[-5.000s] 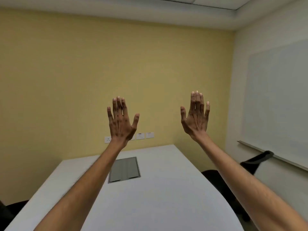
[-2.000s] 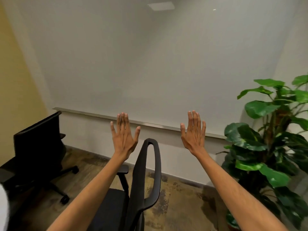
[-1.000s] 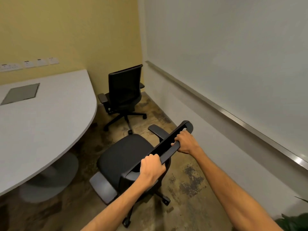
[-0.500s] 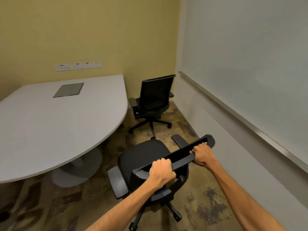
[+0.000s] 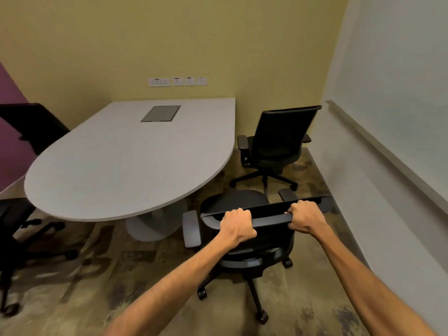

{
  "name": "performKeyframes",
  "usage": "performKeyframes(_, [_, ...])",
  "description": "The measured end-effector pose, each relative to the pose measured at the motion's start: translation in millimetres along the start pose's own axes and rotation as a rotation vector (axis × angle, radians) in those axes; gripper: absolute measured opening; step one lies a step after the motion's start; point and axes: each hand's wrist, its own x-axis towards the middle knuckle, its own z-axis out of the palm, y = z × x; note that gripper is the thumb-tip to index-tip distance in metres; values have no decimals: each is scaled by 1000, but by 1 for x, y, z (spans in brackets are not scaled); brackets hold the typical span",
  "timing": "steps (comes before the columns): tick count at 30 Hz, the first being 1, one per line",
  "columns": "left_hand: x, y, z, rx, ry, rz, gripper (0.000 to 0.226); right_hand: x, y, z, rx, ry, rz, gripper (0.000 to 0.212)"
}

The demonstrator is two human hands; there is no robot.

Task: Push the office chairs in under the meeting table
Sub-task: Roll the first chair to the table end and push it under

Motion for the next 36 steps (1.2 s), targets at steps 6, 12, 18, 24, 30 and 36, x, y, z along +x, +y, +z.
performKeyframes(6, [71, -40, -16, 7, 39, -135, 16, 111, 9, -2, 5, 37, -173, 13])
performKeyframes(12, [116, -56, -18, 34, 43, -222, 14, 174, 20, -1, -18, 52, -261, 20])
performKeyframes(18, [158, -58, -20, 30, 57, -307, 12, 238, 41, 1, -25, 54, -375, 23])
performKeyframes(24, [207, -57, -18, 39, 110, -431, 21, 306, 60, -3, -1, 46, -499, 19])
performKeyframes(30, [254, -47, -20, 67, 120, -606, 15, 372, 81, -7, -11, 50, -676, 20])
performKeyframes(36, [294, -51, -22, 75, 122, -731, 18, 427, 90, -4, 16, 70, -803, 26])
